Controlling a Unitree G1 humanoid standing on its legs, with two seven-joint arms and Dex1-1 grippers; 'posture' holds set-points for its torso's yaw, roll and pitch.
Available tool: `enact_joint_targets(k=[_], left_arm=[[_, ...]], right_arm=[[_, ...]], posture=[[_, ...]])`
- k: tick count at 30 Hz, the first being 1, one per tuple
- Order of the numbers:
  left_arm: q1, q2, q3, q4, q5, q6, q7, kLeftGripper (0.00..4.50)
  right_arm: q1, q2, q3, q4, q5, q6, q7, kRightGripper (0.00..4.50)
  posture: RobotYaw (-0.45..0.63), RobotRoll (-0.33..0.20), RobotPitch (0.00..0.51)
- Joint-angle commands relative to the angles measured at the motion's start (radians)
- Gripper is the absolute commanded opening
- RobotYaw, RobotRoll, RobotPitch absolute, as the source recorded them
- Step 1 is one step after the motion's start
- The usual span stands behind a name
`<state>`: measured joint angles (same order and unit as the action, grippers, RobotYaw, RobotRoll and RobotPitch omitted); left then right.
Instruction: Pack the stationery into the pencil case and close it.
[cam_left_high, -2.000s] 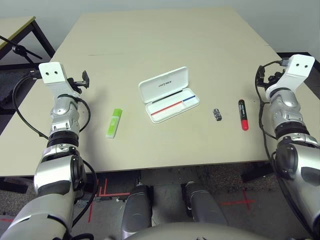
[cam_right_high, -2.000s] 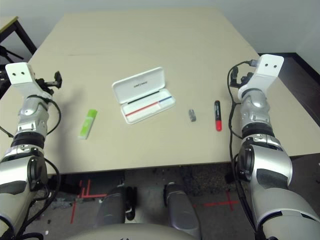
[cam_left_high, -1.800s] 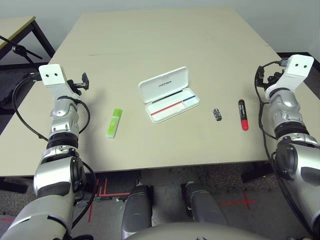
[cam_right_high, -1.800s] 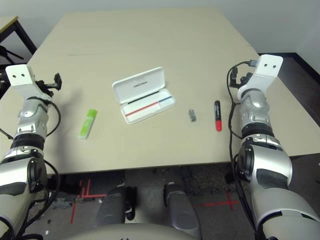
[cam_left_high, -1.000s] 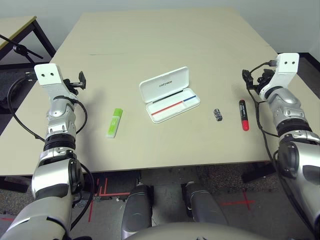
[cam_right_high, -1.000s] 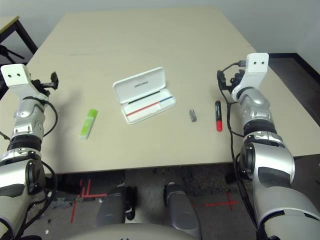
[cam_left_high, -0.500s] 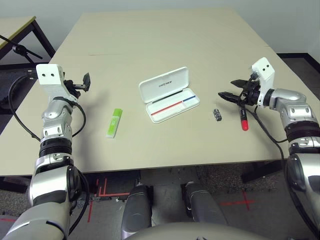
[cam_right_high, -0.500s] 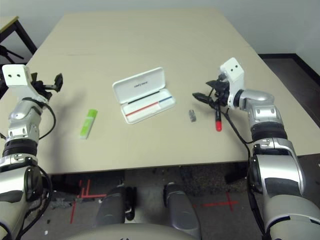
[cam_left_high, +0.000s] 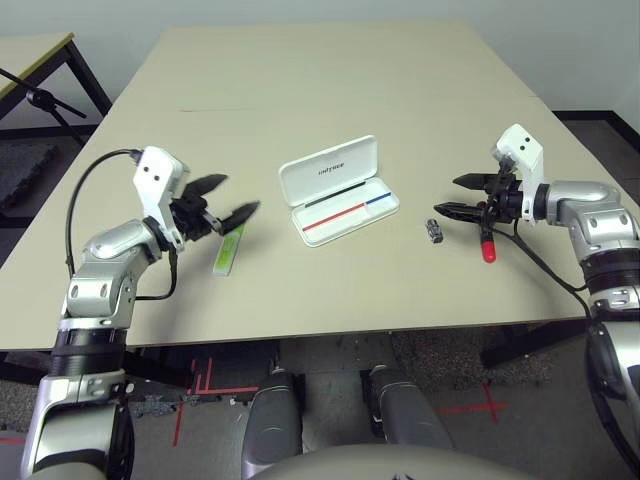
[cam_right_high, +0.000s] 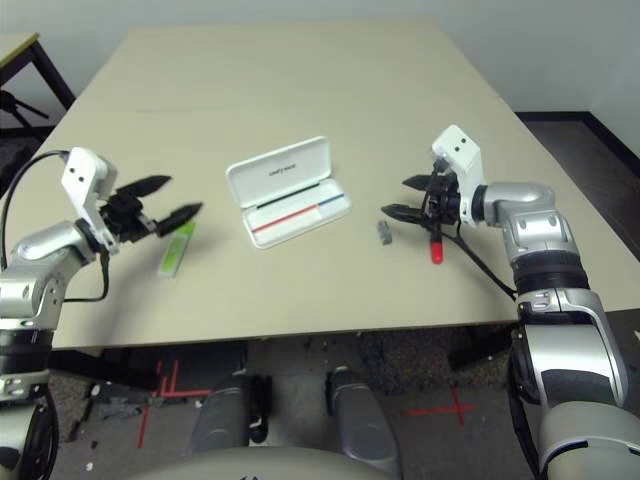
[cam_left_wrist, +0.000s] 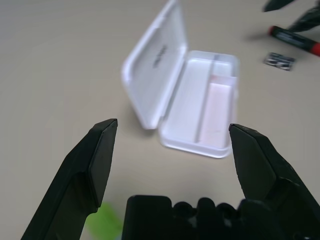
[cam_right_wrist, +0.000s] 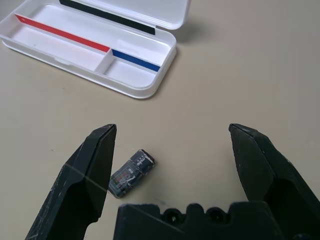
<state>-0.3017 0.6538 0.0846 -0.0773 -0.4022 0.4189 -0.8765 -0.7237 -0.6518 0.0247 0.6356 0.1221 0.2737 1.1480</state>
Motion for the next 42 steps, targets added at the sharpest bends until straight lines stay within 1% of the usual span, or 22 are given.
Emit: enact_joint_targets(k=[1,7,16,22,29,34,42], left_arm=[[0.007,0.016,-0.067,-0.055,0.004,0.06,-0.028,4.5],[-0.014,0.018,-0.165,-0.089,0.052,0.087,-0.035,4.5],[-0.099,-0.011,-0.309,-0.078,0.131,0.159,-0.019,4.5],[-0.119,-0.043,-0.399,-0.038,0.212,0.131,-0.022,4.5],[-0.17,-0.081,-0.458,0.017,0.269,0.123,-0.025,4.5],[-0.199,-0.107,-0.462,0.063,0.288,0.124,-0.027,4.5],[-0.219,-0.12,-0.481,0.085,0.308,0.157,-0.045,4.5]], right_arm=[[0.005,0.001,0.013,-0.01,0.004,0.017,0.017,4.48],[0.013,0.003,0.017,-0.015,0.004,0.019,0.024,4.48],[0.04,0.003,0.02,-0.075,0.01,0.058,0.029,4.48],[0.054,0.008,0.017,-0.082,0.006,0.056,0.015,4.48],[0.064,0.014,0.019,-0.07,0.001,0.041,-0.002,4.48],[0.069,0.019,0.017,-0.073,0.003,0.042,-0.012,4.48],[0.076,0.024,0.017,-0.082,0.003,0.046,-0.025,4.48]], posture=[[-0.02,0.0,0.065],[-0.03,0.0,0.065],[-0.05,0.0,0.063],[-0.07,0.0,0.06],[-0.08,0.0,0.061],[-0.08,0.0,0.063],[-0.09,0.0,0.067]])
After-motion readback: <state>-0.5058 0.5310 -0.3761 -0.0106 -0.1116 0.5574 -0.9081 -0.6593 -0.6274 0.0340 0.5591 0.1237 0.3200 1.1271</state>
